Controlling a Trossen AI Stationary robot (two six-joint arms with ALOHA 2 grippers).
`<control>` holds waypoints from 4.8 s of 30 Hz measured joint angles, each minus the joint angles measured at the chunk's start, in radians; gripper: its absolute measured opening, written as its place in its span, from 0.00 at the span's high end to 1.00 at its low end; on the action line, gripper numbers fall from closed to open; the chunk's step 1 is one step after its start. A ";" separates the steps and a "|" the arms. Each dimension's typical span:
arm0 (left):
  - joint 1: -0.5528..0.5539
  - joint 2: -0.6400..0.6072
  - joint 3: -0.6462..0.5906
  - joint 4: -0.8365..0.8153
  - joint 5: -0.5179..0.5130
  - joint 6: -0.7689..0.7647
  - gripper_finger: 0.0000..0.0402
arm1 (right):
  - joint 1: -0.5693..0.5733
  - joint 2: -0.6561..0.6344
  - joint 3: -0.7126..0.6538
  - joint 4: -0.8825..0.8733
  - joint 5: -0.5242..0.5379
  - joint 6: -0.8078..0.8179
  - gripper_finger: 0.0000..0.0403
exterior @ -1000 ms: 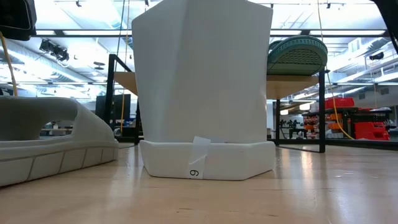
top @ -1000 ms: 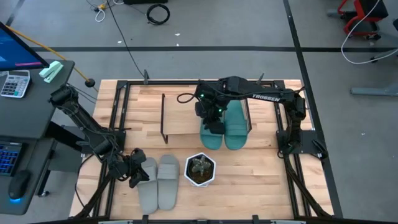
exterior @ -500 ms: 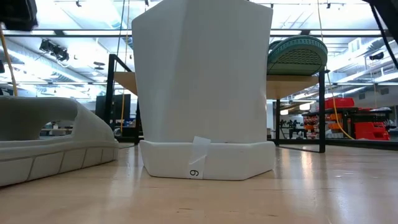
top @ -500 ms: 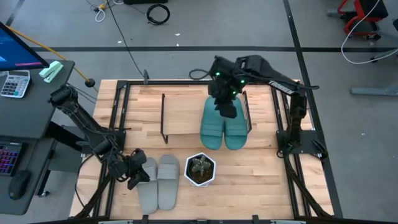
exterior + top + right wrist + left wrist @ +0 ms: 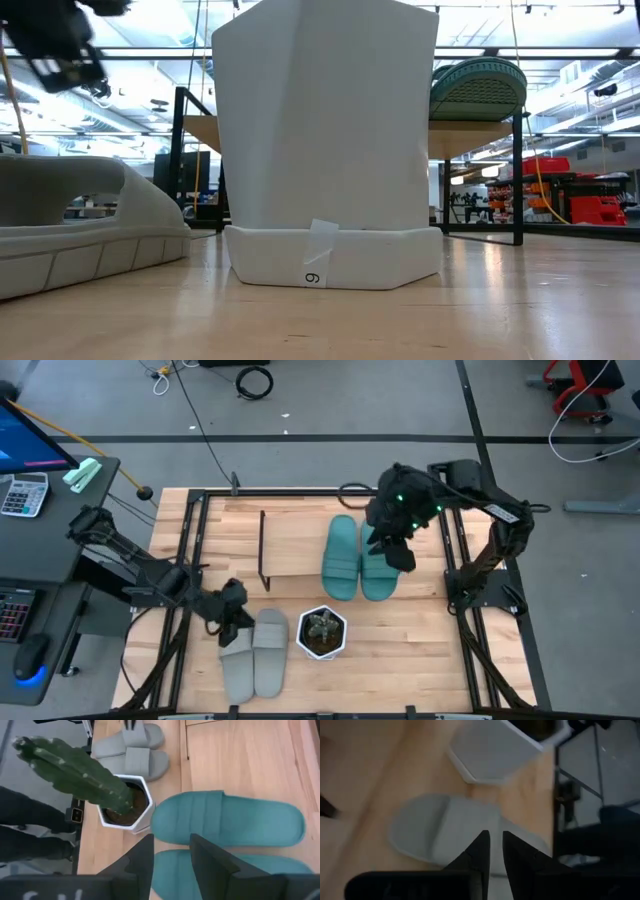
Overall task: Pick and place slides into the shelf
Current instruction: Put the right gray slide on the shelf
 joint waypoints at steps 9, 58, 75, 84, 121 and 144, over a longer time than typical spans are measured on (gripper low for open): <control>0.176 0.024 0.005 0.003 0.089 0.191 0.81 | 0.219 -0.010 0.000 0.001 0.121 0.188 0.67; 0.289 0.497 0.005 0.235 0.568 0.394 0.52 | 0.428 -0.008 -0.001 0.002 0.308 0.465 0.67; 0.289 0.493 0.005 0.235 0.549 0.437 0.98 | 0.428 -0.008 -0.001 0.001 0.310 0.464 0.67; 0.286 0.362 0.004 0.231 0.588 0.417 0.98 | 0.427 -0.008 -0.001 0.001 0.326 0.454 0.67; 0.306 -0.166 0.396 -0.401 0.464 0.417 0.98 | 0.490 -0.008 -0.001 0.001 0.329 0.502 0.67; 0.863 0.251 1.107 -0.946 0.683 1.105 0.98 | 0.523 -0.008 -0.001 0.001 0.360 0.532 0.67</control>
